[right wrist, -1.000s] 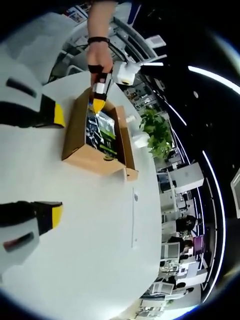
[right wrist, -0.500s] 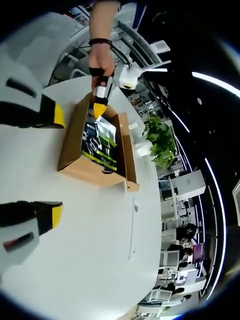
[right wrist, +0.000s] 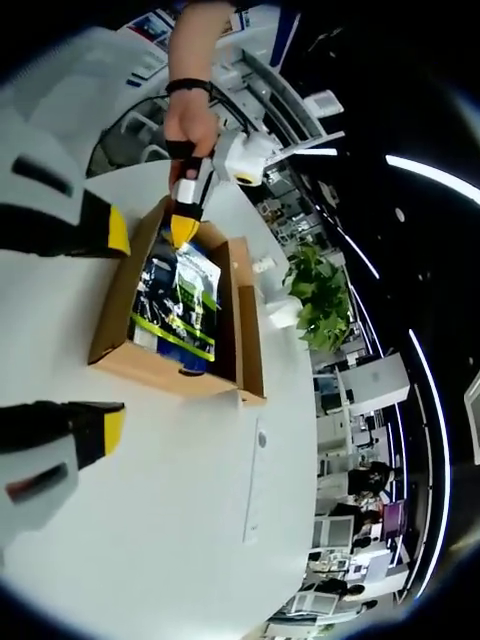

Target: Operate the shoe box by opening the lid, removing the specified soft item, and placing it in the target area until the item is outside and the box remains undamaged.

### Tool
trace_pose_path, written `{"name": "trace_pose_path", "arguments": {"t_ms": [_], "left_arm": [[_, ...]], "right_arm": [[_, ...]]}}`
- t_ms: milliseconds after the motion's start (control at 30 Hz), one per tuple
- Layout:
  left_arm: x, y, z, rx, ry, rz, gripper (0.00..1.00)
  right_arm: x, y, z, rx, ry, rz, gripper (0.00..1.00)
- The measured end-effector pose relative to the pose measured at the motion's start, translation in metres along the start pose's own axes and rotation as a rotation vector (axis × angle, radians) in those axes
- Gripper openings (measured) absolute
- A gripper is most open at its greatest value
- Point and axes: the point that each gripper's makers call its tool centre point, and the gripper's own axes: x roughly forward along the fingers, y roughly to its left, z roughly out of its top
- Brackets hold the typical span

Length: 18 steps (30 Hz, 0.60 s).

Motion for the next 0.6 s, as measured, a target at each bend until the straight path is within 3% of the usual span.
{"name": "trace_pose_path", "arguments": {"t_ms": [600], "left_arm": [[-0.003,0.009,-0.005,-0.016,-0.008,-0.009,0.01]], "right_arm": [[0.029,0.014,0.011,-0.016,0.019,0.043,0.55]]}}
